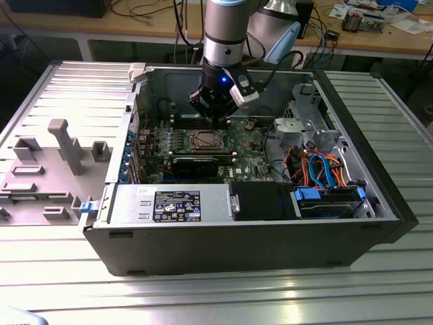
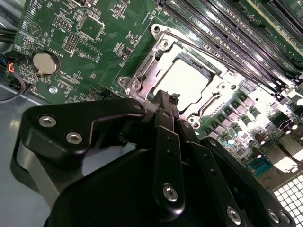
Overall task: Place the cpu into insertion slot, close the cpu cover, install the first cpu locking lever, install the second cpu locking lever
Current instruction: 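Install the second cpu locking lever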
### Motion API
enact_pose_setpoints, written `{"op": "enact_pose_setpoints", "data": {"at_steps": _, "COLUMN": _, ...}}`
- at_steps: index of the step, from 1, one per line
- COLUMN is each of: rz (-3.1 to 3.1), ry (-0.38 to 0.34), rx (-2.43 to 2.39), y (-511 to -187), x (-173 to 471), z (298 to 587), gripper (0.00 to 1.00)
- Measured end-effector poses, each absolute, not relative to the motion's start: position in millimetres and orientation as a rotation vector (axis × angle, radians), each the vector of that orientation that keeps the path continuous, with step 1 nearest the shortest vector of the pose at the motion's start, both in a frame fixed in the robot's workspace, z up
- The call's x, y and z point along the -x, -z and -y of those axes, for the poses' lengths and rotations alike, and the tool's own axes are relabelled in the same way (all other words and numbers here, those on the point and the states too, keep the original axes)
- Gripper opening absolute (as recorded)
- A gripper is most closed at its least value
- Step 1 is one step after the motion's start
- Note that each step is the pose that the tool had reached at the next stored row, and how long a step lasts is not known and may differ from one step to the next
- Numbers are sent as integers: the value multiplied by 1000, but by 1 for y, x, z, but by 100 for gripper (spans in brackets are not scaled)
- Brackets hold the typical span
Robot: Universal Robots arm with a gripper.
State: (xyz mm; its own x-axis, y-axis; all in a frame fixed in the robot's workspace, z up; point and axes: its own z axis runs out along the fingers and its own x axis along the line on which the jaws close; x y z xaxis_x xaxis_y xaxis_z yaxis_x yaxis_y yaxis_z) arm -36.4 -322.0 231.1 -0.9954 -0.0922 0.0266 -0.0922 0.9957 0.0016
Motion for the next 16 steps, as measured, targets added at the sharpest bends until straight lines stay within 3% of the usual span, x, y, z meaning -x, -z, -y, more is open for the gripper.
{"op": "enact_pose_setpoints", "data": {"at_steps": 16, "rz": 3112, "ry": 1, "rx": -144, "y": -231, "x": 36, "z": 344, "gripper": 11}}
